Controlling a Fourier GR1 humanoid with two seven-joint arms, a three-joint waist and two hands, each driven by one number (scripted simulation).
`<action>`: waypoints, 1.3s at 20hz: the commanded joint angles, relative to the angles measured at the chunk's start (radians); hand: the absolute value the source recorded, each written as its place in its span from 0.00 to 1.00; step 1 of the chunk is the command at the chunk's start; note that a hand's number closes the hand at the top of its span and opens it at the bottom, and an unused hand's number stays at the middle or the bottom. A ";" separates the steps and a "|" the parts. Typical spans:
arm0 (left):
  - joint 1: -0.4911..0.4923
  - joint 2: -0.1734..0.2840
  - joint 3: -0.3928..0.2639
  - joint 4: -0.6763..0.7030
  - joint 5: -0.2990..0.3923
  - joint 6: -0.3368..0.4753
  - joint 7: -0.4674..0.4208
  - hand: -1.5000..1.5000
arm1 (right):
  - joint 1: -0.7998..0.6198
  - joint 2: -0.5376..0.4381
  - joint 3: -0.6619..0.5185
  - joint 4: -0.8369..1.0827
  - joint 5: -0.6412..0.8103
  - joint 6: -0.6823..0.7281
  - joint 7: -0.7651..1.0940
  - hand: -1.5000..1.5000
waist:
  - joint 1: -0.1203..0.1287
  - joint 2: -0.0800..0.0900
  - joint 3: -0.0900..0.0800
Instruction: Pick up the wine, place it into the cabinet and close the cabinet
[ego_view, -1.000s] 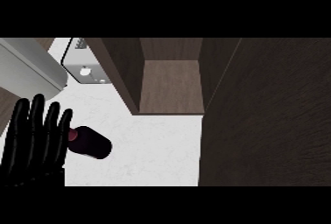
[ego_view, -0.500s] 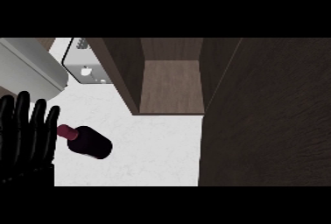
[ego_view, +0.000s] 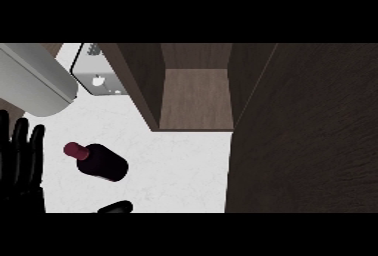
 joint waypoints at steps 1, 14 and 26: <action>0.090 0.027 0.004 -0.121 -0.019 -0.001 -0.029 0.00 | 0.061 -0.004 -0.007 -0.250 -0.087 -0.036 0.109 0.00 | -0.002 0.002 -0.001; 0.186 0.024 0.164 0.160 0.321 -0.068 -0.364 0.00 | 0.095 0.014 -0.027 -0.169 -0.113 0.050 0.007 0.00 | -0.010 0.007 -0.002; 0.267 -0.038 0.375 0.496 0.494 -0.174 -0.781 0.00 | 0.173 0.003 -0.078 -0.144 -0.130 0.130 -0.066 0.00 | -0.007 0.007 -0.001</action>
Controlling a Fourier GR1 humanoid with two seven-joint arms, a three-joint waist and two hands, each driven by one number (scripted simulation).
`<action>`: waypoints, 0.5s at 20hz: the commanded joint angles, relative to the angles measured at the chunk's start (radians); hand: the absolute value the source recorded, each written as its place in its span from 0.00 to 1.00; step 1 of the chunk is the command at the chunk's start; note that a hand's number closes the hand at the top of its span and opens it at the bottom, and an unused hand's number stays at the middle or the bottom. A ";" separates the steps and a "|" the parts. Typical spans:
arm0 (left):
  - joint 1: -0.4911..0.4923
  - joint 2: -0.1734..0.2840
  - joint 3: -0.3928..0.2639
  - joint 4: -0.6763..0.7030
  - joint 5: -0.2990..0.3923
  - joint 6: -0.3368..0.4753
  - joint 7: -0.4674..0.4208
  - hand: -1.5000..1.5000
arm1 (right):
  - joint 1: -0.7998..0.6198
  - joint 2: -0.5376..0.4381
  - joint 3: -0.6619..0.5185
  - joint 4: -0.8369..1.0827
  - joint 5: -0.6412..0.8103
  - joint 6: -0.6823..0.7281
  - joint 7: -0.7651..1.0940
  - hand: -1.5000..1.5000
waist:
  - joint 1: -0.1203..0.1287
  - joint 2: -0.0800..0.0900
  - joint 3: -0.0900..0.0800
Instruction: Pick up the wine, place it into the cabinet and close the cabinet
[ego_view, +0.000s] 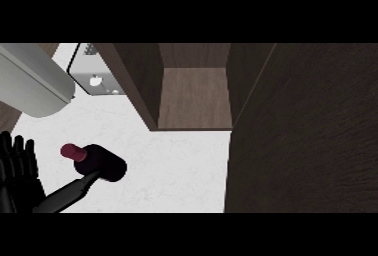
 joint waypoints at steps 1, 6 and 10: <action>0.014 -0.011 0.078 0.143 0.116 -0.094 -0.138 0.00 | 0.026 -0.003 -0.008 -0.148 -0.120 -0.002 0.069 0.00 | 0.003 0.001 -0.001; -0.009 -0.016 0.104 0.248 0.155 -0.163 -0.197 0.00 | -0.018 -0.017 -0.056 -0.155 -0.172 -0.006 0.130 0.00 | 0.006 0.003 0.000; -0.062 -0.031 0.153 0.439 0.207 -0.234 -0.301 0.00 | 0.009 0.020 0.000 -0.138 -0.113 -0.003 0.093 0.00 | -0.001 0.002 0.000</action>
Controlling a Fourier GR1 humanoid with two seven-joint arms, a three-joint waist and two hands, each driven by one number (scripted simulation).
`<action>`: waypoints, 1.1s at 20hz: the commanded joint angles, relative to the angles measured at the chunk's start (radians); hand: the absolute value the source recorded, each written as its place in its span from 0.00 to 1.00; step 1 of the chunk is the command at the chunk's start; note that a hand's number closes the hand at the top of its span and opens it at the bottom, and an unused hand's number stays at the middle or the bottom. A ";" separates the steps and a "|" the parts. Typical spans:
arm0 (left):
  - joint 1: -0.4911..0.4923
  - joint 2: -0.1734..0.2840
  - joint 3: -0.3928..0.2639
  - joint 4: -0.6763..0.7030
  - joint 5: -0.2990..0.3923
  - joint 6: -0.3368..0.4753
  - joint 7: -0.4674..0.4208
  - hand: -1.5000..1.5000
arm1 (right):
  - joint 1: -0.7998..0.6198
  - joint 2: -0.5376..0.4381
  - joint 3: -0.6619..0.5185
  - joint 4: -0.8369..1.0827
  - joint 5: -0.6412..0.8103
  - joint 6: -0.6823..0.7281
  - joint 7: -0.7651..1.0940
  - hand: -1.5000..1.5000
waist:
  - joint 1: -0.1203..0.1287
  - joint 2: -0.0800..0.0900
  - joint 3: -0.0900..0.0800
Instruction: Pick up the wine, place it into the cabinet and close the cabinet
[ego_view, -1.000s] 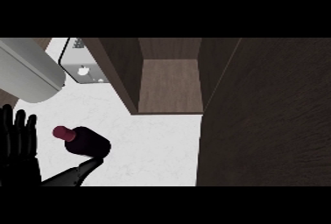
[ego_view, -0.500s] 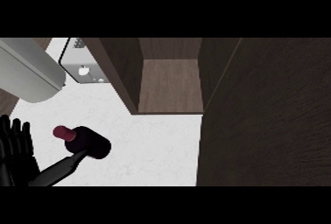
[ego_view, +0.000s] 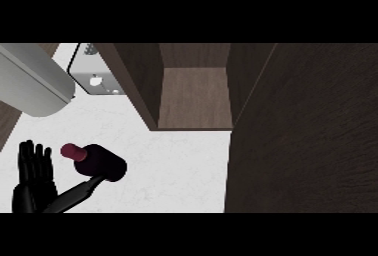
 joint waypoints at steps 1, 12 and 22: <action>-0.053 -0.040 0.014 0.139 0.026 -0.032 -0.077 0.00 | 0.091 0.018 0.046 -0.199 -0.072 -0.018 0.065 0.00 | -0.010 -0.001 0.000; -0.078 -0.059 0.062 0.443 0.142 -0.305 -0.295 0.00 | 0.059 -0.015 -0.045 -0.157 -0.151 0.026 0.061 0.00 | -0.004 0.000 0.000; -0.274 -0.022 0.166 0.816 0.200 -0.475 -0.462 0.00 | 0.070 0.024 -0.010 -0.123 -0.089 0.037 0.016 0.00 | -0.006 0.001 0.000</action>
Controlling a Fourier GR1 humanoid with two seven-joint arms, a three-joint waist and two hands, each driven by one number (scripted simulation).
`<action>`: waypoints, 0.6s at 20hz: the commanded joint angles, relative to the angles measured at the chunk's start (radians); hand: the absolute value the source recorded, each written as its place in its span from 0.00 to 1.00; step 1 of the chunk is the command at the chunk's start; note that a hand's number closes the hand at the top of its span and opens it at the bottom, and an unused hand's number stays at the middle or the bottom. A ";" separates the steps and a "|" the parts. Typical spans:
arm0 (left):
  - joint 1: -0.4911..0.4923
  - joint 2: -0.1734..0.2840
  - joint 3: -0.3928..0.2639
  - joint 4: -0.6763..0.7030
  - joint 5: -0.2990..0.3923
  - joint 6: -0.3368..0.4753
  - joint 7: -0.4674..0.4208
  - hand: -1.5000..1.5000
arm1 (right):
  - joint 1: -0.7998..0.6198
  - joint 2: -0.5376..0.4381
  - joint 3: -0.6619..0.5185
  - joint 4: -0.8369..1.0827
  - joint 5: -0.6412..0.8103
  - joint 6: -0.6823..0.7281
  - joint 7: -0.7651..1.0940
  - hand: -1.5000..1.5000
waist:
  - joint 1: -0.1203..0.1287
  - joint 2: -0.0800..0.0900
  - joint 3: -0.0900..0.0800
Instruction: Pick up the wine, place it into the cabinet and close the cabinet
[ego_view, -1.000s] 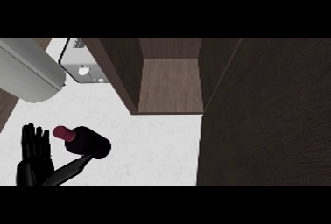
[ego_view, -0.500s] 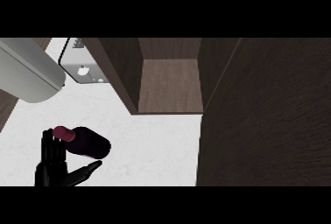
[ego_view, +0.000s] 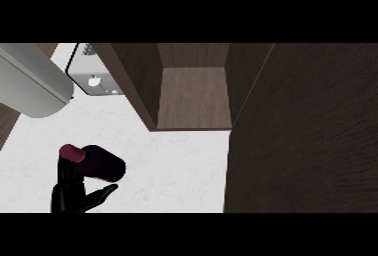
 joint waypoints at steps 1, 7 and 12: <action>-0.099 -0.006 0.042 0.123 0.032 -0.028 -0.039 0.00 | -0.022 0.004 -0.007 -0.179 -0.109 -0.066 0.149 0.00 | 0.003 0.001 -0.001; -0.111 -0.001 0.051 0.153 0.042 -0.057 -0.076 0.00 | -0.004 0.000 -0.027 -0.147 -0.119 -0.023 0.116 0.00 | 0.008 0.000 0.001; -0.163 0.031 0.051 0.305 0.039 -0.196 -0.133 1.00 | 0.047 -0.011 -0.072 -0.106 -0.143 0.024 0.041 0.00 | 0.001 0.000 0.001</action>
